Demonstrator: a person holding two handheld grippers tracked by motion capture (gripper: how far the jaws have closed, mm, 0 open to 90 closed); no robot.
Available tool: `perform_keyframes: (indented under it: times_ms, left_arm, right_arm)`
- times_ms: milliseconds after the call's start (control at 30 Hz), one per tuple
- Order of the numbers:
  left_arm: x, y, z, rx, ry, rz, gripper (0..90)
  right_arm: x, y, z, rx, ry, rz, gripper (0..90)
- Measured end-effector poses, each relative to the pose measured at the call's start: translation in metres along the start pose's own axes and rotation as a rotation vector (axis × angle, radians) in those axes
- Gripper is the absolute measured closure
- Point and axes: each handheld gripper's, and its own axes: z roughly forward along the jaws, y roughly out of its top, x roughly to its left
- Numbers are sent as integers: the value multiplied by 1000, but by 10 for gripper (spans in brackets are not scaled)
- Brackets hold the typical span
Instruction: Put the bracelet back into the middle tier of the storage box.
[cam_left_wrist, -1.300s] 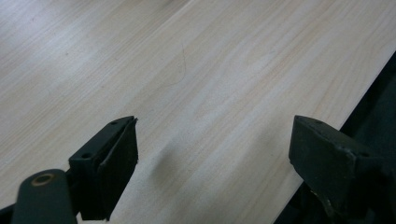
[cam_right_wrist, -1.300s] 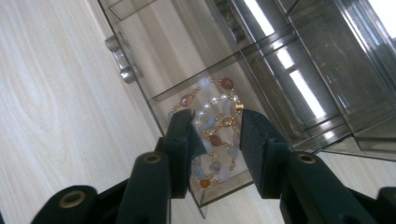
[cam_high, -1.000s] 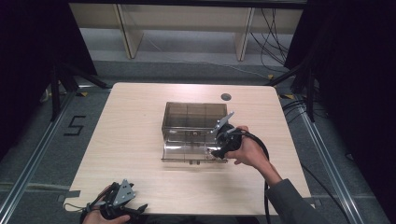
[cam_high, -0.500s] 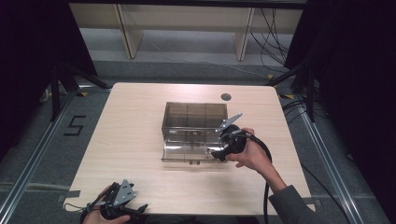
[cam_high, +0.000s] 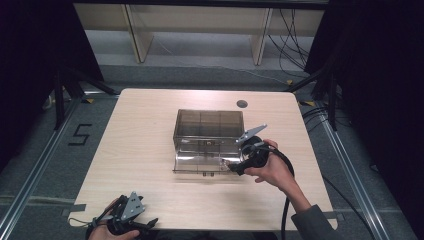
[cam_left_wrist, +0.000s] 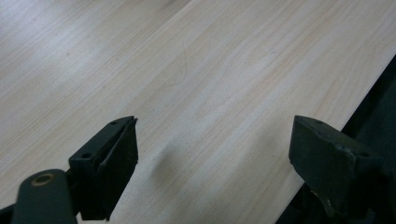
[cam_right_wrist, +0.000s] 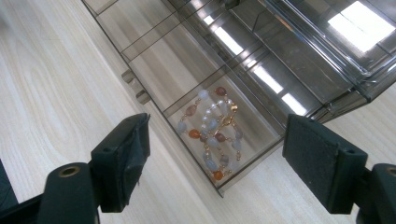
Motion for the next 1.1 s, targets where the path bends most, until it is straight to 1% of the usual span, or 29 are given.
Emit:
perform_keyframes:
  times_ms: [67,100,133,167,200,233,267,300,333,367,400,467,533,567,600,633,667,700,733,767,800,833,867,900,933,967,1033,1067,1100]
  left_arm:
    - [0,0,0,2,5,-2,155]
    - [0,0,0,-2,7,-8,155]
    - [1,0,0,0,4,1,155]
    - [0,0,0,3,1,1,155]
    - [0,0,0,5,0,3,155]
    - [0,0,0,5,1,1,155]
    - [0,0,0,3,2,1,156]
    - [1,0,0,1,3,0,155]
    - [0,0,0,1,5,1,155]
    - [0,0,0,1,0,-1,155]
    - [-1,0,1,5,-4,-8,155]
    - [0,0,0,4,2,1,155]
    - [0,0,0,3,2,1,155]
    - [0,0,0,3,2,1,155]
    - [0,0,1,7,-3,4,155]
    - [-1,0,1,8,-6,-14,155]
    - [-1,0,1,8,-6,-14,155]
    - [0,0,0,4,2,1,155]
    - [0,0,0,3,3,1,155]
    - [0,0,0,3,3,1,155]
    - [0,0,1,6,-5,-5,155]
    - [0,0,0,4,2,1,155]
    - [0,0,0,3,3,1,155]
    - [0,0,0,3,3,2,155]
    - [0,0,1,5,-5,1,155]
    - [0,0,1,5,-5,1,155]
    - [-2,0,1,8,3,-14,155]
    - [0,0,1,5,-1,-1,155]
    - [0,0,1,5,-1,0,155]
  right_arm:
    - [0,-1,-2,-2,-11,19,241]
    - [-1,-2,-2,-11,-13,19,240]
    - [0,-3,-3,-9,-13,26,241]
    - [0,-4,-4,-15,-1,22,240]
    - [0,-4,-5,-21,-11,23,239]
    - [3,-5,-6,-5,-13,56,240]
    - [2,-6,-6,-17,0,37,240]
    - [3,-8,-5,-38,-13,32,239]
    - [3,-8,-6,-30,-11,18,237]
    - [4,-9,-7,-34,0,17,238]
    - [7,-9,-7,-40,6,50,238]
    - [7,-11,-8,-31,13,42,238]
    - [8,-13,-9,-30,21,47,236]
    - [8,-15,-9,-38,10,49,235]
    - [8,-15,-9,-38,10,49,235]
    - [8,-17,-10,-41,11,47,235]
    - [9,-18,-11,-43,12,56,235]
    - [9,-18,-11,-43,12,56,235]
    - [9,-20,-12,-53,14,41,232]
    - [9,-20,-12,-53,14,41,232]
    - [10,-21,-11,-71,12,33,228]
    - [9,-24,-11,-83,13,-4,227]
    - [11,-25,-13,-82,11,15,226]
    - [11,-26,-13,-82,12,9,226]
    - [11,-27,-11,-115,-6,-9,226]
    - [11,-27,-11,-115,-6,-9,226]
    - [12,-28,-14,-96,-12,-4,225]
    - [12,-30,-12,-124,-14,-21,227]
    - [12,-30,-12,-133,-15,-22,225]
